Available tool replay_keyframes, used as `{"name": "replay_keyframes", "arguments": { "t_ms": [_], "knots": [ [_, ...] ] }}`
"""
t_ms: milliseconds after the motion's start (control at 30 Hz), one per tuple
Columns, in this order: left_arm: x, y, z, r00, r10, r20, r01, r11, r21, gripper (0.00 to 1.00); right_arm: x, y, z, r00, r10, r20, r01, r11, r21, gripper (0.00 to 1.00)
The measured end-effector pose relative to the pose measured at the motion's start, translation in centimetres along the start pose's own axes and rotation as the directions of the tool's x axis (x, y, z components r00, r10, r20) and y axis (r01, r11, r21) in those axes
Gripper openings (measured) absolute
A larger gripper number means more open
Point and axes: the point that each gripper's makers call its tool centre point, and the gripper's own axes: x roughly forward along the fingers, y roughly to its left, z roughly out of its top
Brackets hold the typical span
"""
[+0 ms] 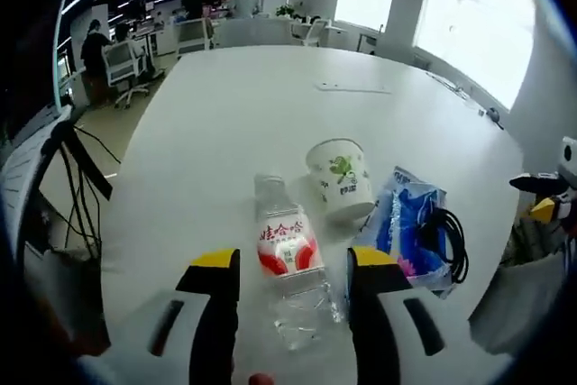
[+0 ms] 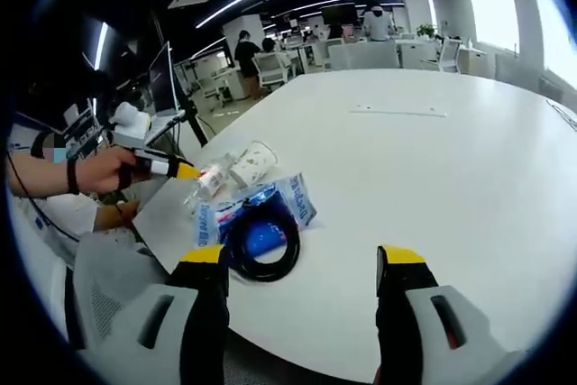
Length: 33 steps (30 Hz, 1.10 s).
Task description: Arrange the tabletop items into an orderly group along one side of the table until the central work area is clear of visible clutter.
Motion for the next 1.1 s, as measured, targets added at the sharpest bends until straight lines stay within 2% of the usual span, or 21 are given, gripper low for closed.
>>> {"name": "replay_keyframes", "arguments": {
  "t_ms": [167,267,567,1100],
  "knots": [
    [1.1,0.4,-0.2,0.999,-0.002,-0.049,0.002,1.0,-0.001,0.48,0.2,-0.1,-0.2,1.0,0.002,-0.005,-0.002,1.0,0.005,0.66],
    [1.7,-0.3,-0.9,0.993,-0.054,-0.107,0.048,0.997,-0.061,0.5,0.2,-0.2,-0.4,1.0,0.003,-0.008,-0.003,1.0,0.008,0.66],
    [3.5,-0.1,-1.2,0.981,-0.036,-0.189,0.031,0.999,-0.031,0.48,0.1,-0.6,-0.5,1.0,0.0,-0.018,0.0,1.0,0.01,0.66],
    [5.6,0.3,-1.5,0.95,-0.02,-0.312,0.004,0.999,-0.052,0.45,-0.2,-1.2,-0.5,0.999,-0.017,-0.029,0.017,1.0,0.006,0.66]
  ]
}}
